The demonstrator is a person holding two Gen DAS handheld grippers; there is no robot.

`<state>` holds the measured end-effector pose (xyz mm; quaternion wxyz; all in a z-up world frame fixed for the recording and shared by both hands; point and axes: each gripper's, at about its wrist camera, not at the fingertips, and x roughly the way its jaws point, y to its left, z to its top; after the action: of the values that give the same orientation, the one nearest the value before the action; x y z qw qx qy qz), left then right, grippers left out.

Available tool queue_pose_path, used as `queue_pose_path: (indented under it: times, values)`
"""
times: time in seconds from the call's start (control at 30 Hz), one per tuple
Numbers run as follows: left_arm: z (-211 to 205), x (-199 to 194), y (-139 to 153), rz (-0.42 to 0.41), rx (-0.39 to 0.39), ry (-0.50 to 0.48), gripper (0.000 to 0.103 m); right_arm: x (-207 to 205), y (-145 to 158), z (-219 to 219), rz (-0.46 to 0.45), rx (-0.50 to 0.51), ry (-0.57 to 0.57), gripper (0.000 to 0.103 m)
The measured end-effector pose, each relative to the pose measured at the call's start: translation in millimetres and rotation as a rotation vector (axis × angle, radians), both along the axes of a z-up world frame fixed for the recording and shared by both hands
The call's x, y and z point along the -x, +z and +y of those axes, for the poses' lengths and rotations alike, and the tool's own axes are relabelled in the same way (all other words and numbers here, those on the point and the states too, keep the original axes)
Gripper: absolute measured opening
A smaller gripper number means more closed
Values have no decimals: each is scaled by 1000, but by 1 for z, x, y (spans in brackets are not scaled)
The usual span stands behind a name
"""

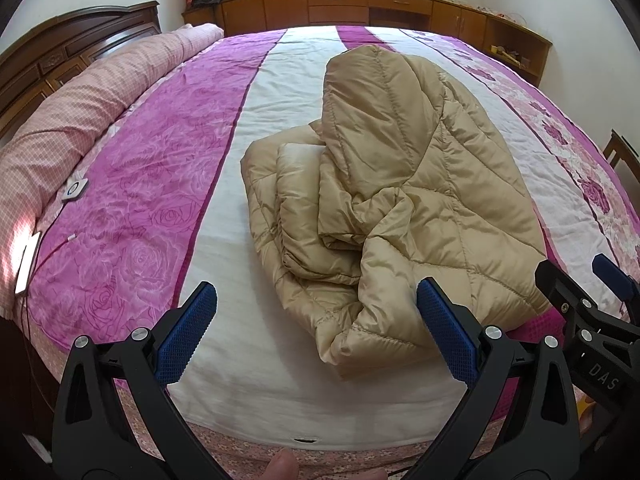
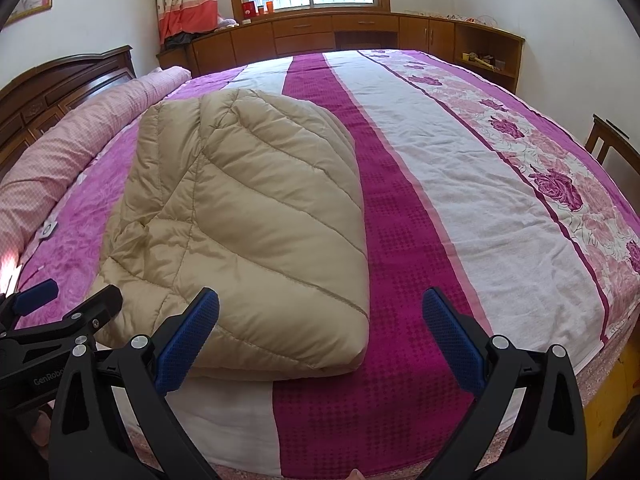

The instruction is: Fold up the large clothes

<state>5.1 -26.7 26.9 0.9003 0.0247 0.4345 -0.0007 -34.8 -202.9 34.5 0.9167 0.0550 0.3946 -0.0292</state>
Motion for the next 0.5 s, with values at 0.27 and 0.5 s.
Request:
queue_pose_path:
  times: [0.27,0.5]
  values:
    - [0,0,0,1,1,0,99,0,0,0,-1,2,2,98]
    - [1,0,0,1,2,0,99,0,0,1,-1,2,0,98]
